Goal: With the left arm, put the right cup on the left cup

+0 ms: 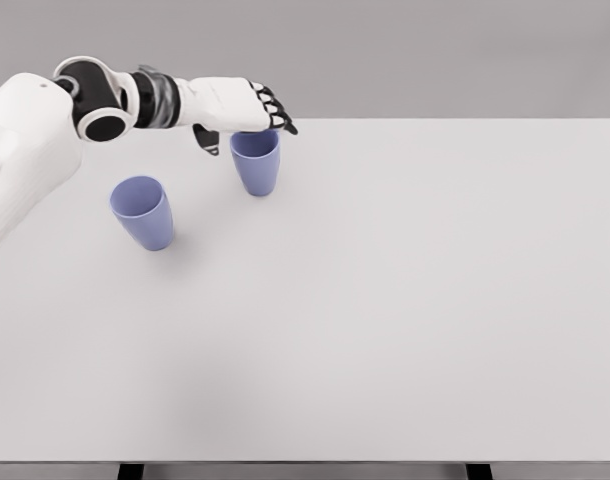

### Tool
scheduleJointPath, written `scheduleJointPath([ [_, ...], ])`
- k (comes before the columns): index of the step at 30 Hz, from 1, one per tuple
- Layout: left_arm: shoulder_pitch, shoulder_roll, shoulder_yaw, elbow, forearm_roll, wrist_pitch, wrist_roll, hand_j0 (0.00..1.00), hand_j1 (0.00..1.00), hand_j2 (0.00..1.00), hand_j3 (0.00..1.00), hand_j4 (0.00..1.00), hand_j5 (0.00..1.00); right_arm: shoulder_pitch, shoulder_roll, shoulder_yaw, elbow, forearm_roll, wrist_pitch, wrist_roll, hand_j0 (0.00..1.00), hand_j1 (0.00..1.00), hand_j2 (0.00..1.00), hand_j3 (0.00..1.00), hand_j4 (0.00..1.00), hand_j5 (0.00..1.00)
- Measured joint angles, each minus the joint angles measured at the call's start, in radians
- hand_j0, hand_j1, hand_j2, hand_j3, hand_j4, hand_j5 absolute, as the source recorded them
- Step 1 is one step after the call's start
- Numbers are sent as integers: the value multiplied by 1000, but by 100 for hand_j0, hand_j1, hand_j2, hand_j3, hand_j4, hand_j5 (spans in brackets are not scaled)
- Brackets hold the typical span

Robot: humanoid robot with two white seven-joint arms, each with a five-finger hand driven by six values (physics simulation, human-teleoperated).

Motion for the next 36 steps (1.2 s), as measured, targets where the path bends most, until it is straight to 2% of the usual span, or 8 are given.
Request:
scheduleJointPath([
  [13,11,-57,-1,65,-33,0,-15,100,100,100,100,100,100,0,0,0,0,0,0,0,100,100,100,100,100,100],
  [36,11,-82,-4,103,-83,0,-16,100,100,100,100,100,100,0,0,0,0,0,0,0,100,100,100,100,100,100],
])
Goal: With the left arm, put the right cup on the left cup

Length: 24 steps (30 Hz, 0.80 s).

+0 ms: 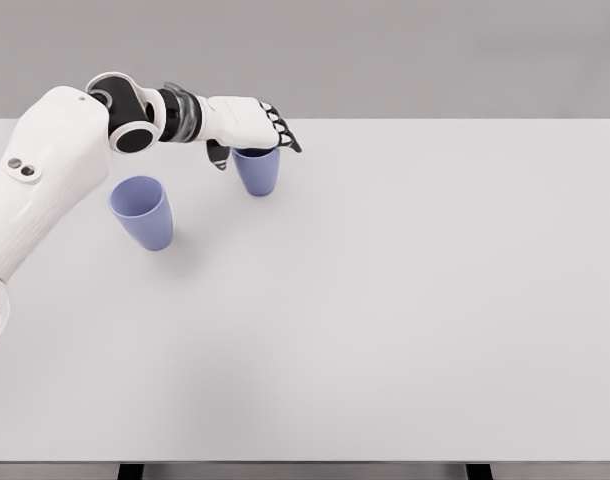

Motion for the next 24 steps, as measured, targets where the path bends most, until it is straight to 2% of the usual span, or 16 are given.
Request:
scheduleJointPath([
  [3,-3,0,-10,1,-8,0,0,94,94,94,94,94,94,0,0,0,0,0,0,0,100,100,100,100,100,100],
  [5,-5,0,-13,0,-11,0,0,77,77,77,77,77,77,0,0,0,0,0,0,0,100,100,100,100,100,100],
  [11,-3,0,-13,-5,-7,3,-12,70,70,70,70,70,70,0,0,0,0,0,0,0,100,100,100,100,100,100],
  [24,-9,6,-5,-12,-1,0,-19,66,66,66,66,66,66,0,0,0,0,0,0,0,100,100,100,100,100,100],
])
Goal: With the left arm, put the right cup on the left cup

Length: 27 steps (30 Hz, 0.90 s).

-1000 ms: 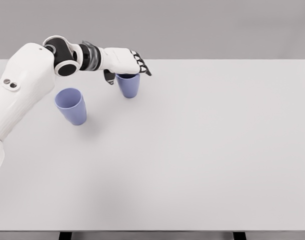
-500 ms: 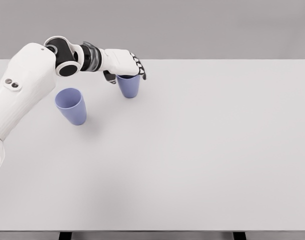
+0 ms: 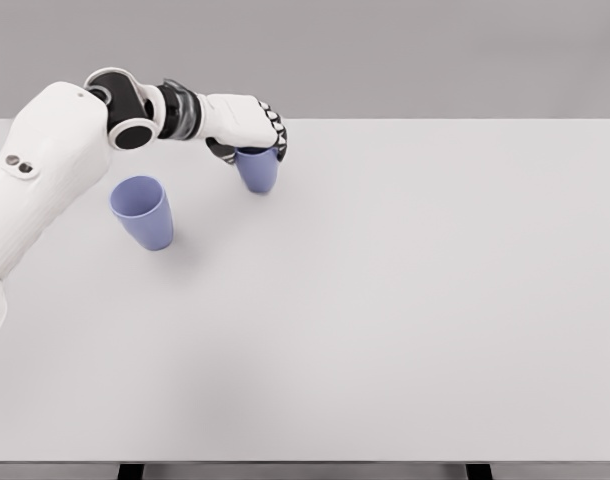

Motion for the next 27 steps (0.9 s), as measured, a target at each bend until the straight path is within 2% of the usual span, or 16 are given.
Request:
scheduleJointPath([
  [8,3,42,49,-12,5,0,-1,66,66,66,66,66,66,0,0,0,0,0,0,0,100,100,100,100,100,100],
  [15,12,112,96,-72,27,0,-1,66,66,66,66,66,66,0,0,0,0,0,0,0,100,100,100,100,100,100],
  [27,51,195,181,-129,32,-1,-2,66,66,66,66,66,66,0,0,0,0,0,0,0,100,100,100,100,100,100],
])
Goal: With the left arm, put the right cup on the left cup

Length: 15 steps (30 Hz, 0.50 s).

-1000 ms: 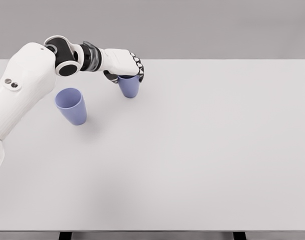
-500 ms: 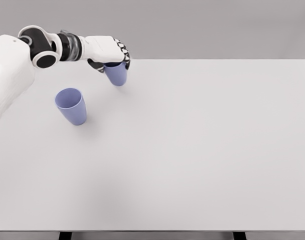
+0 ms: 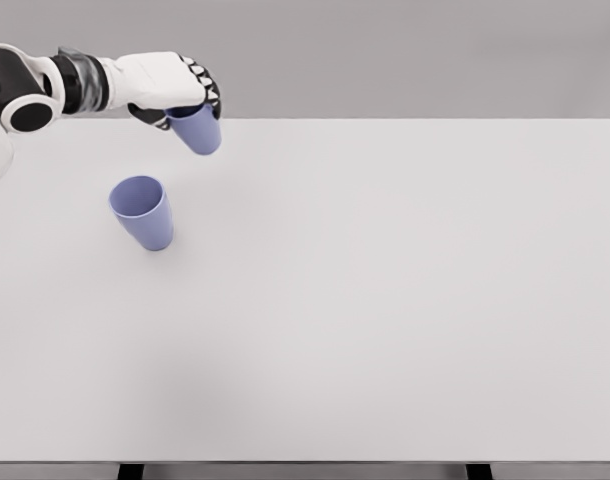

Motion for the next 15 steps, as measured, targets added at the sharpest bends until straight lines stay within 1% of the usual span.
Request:
scheduleJointPath([
  [2,15,16,14,-15,0,0,0,66,66,66,66,66,66,0,0,0,0,0,0,0,100,100,100,100,100,100],
  [5,17,37,29,-32,2,0,0,66,66,66,66,66,66,0,0,0,0,0,0,0,100,100,100,100,100,100],
  [9,41,68,48,-55,8,0,0,66,66,66,66,66,66,0,0,0,0,0,0,0,100,100,100,100,100,100],
  [15,52,103,79,-77,12,0,0,66,66,66,66,66,66,0,0,0,0,0,0,0,100,100,100,100,100,100],
])
